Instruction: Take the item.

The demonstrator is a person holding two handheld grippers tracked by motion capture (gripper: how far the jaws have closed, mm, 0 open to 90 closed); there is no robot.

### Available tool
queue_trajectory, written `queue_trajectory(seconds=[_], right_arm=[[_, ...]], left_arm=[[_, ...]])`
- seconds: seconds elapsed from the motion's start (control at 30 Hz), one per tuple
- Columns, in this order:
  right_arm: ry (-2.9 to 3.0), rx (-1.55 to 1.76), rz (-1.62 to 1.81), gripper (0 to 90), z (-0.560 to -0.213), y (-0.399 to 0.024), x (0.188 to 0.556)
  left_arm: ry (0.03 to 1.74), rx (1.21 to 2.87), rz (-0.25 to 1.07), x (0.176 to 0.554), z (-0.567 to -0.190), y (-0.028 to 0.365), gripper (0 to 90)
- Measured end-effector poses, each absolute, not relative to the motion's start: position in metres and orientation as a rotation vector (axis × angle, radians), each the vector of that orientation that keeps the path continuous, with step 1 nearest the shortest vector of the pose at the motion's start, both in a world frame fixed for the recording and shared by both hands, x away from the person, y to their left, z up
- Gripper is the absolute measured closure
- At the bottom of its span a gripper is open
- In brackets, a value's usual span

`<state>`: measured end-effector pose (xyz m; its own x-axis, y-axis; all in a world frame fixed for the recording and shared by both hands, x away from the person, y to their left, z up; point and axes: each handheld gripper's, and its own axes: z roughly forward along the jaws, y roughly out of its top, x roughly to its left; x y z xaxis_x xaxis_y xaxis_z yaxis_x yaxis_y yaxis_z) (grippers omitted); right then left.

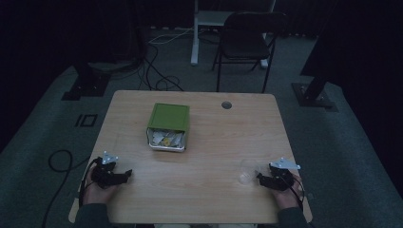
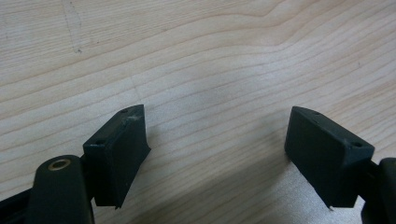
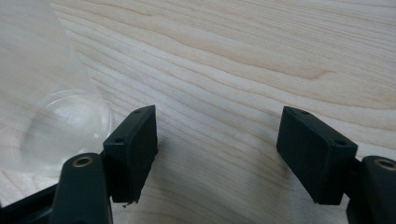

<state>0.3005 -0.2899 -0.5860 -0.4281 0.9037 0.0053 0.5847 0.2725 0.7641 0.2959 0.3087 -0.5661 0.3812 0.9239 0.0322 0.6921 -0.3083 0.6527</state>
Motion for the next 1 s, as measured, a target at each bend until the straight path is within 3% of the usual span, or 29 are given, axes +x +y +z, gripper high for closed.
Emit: queue_trajectory(seconds=[1.0], right_arm=[[2.114, 1.341, 0.986, 28.6, -0.586, -0.290, 0.301]], left_arm=[[1.267, 2.060, 0.597, 0.283, -0.527, 0.288, 24.6]])
